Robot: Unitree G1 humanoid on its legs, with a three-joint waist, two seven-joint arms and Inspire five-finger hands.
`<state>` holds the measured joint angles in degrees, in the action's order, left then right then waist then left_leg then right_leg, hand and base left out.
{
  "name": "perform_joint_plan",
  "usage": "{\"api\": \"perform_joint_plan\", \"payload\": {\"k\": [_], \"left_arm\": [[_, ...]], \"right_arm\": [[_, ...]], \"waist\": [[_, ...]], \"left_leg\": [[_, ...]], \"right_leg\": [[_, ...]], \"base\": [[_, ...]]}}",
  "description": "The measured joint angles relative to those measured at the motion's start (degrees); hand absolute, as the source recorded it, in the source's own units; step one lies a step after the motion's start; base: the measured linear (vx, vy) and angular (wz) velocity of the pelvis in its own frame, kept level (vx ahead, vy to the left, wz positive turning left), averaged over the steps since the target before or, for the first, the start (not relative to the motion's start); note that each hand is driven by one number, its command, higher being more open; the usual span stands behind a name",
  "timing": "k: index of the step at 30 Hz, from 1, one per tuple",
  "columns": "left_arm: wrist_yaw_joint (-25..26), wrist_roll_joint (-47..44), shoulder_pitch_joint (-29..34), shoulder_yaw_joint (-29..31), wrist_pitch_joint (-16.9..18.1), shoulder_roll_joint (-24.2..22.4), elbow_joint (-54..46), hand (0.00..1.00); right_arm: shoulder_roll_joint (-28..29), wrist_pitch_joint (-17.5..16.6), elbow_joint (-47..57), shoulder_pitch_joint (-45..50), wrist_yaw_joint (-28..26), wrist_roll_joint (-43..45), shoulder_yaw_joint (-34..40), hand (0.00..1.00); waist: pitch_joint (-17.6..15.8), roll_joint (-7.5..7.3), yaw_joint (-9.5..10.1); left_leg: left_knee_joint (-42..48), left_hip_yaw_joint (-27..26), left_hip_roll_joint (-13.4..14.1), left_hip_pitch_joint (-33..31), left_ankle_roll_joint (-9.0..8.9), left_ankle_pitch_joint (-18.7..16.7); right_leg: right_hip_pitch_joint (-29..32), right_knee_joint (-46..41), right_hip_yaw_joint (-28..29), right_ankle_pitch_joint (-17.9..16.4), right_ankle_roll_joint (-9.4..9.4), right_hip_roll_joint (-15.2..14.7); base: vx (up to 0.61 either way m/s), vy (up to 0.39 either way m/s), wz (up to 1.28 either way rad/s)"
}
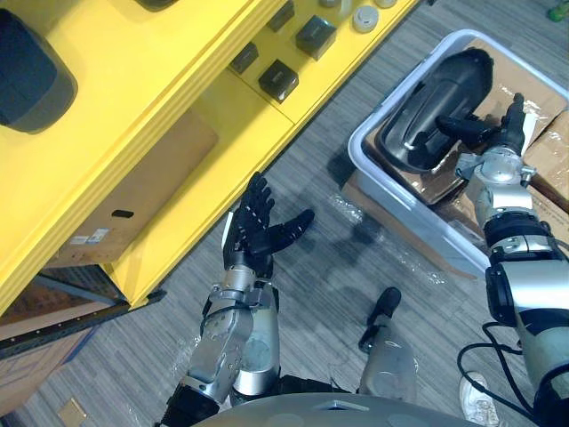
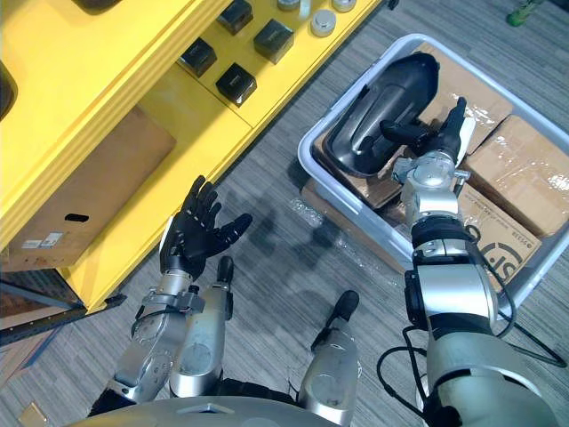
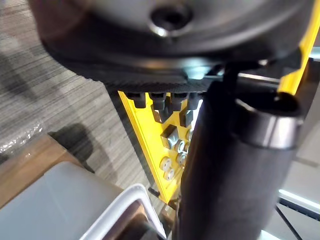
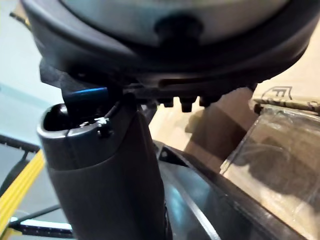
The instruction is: Walk over and take three plastic housings, then place them on the shelf
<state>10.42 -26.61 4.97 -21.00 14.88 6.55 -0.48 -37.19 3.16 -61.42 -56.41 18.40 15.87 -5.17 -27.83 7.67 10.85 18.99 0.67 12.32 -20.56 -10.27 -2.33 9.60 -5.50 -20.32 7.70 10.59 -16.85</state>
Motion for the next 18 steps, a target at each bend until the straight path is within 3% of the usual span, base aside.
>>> {"api": "perform_joint_plan", "payload": {"k": [1, 2, 8, 13, 18], "left_arm": [[0.2, -0.1, -0.7, -0.2, 0.0, 0.0, 1.3, 1.00], [0.3, -0.1, -0.9, -0.2, 0.0, 0.0, 1.6, 1.00], [2.3, 0.0, -0.5, -1.1, -0.1, -0.1, 2.7, 1.00], [2.4, -0.1, -0.5, -1.1, -0.1, -0.4, 2.7, 1.00], [2.1, -0.6, 0.2, -1.1, -0.4, -1.1, 2.6, 1.00]], "right_arm": [[-1.4, 1.4, -1.5, -1.7, -1.8, -0.9, -1.2, 1.00], [-1.8, 2.1, -2.1, -2.4, -2.7, -1.8, -1.4, 0.00], [-6.5, 10.1, -3.7, -4.3, -9.3, -6.5, -4.0, 0.00], [-6.8, 15.8, -4.6, -4.9, -13.0, -11.2, -4.6, 0.00], [-5.8, 17.8, -6.3, -5.7, -12.8, -15.7, -4.7, 0.00]], "waist": [[0.0, 0.02, 0.03], [0.0, 0.02, 0.01], [0.0, 0.05, 0.18], [0.0, 0.07, 0.07], [0.0, 0.16, 0.25]], "left_leg": [[0.1, 0.2, -0.2, -0.7, 0.15, 0.1], [0.1, 0.4, -0.3, -1.1, 0.22, 0.2], [-0.4, 1.4, -0.5, -2.0, 0.35, 1.3], [-2.7, 1.2, -0.7, -0.3, 0.22, 3.0], [-5.1, 0.6, -0.7, 1.8, 0.00, 4.1]], "right_leg": [[0.7, -0.5, -0.2, -0.2, -0.07, -0.3], [1.0, -0.7, -0.3, -0.2, -0.06, -0.3], [2.0, -1.6, -1.2, -0.4, -0.36, -0.6], [1.4, -1.9, -1.3, -0.4, -0.39, -0.7], [0.8, -2.2, -1.2, -0.6, -0.66, -0.9]], "base": [[-0.12, 0.005, 0.07], [-0.08, 0.001, 0.07], [-0.08, -0.011, 0.07], [-0.01, -0.010, 0.01], [0.02, -0.004, -0.02]]}}
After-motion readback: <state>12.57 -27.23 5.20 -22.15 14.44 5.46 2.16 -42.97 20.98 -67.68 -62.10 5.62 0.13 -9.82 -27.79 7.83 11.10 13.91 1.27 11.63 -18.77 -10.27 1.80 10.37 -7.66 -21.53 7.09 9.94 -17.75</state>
